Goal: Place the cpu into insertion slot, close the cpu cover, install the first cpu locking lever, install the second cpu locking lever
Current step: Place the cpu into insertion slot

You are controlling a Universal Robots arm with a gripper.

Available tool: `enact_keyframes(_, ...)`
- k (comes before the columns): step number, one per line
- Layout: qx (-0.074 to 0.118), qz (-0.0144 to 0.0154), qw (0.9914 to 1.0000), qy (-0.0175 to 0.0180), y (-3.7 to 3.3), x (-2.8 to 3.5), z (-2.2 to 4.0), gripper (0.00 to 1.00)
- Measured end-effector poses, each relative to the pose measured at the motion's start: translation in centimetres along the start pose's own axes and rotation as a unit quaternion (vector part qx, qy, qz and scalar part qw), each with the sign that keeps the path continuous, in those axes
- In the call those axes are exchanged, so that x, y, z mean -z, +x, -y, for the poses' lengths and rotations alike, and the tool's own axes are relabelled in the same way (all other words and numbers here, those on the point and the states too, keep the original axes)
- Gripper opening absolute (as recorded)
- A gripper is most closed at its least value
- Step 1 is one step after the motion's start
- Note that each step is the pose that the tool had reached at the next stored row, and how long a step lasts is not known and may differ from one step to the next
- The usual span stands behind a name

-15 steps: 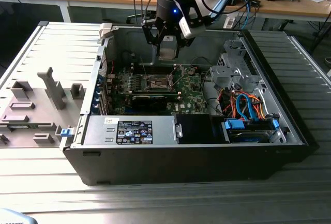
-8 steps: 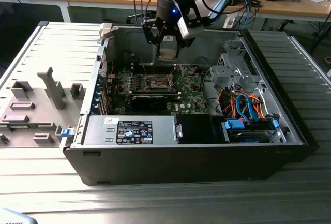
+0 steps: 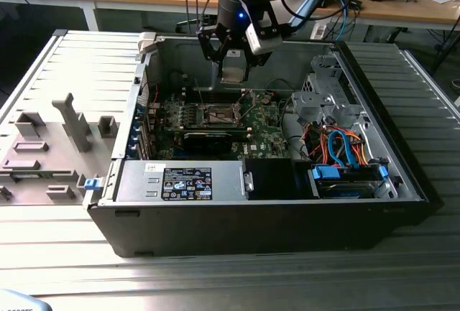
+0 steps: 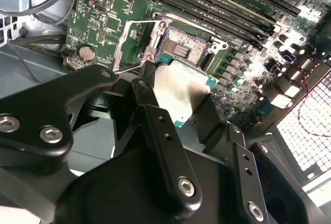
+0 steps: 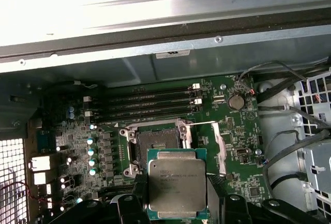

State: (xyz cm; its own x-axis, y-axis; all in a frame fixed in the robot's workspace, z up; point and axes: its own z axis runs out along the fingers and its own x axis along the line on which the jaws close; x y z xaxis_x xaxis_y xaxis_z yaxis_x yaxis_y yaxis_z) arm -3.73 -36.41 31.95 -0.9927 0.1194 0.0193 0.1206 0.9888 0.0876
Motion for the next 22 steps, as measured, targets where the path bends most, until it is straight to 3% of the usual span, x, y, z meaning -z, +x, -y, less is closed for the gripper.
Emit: enact_keyframes(22, -0.033, 0.0029, 0.99945, -0.0006, 0.0, -0.02, 0.0, 0.54)
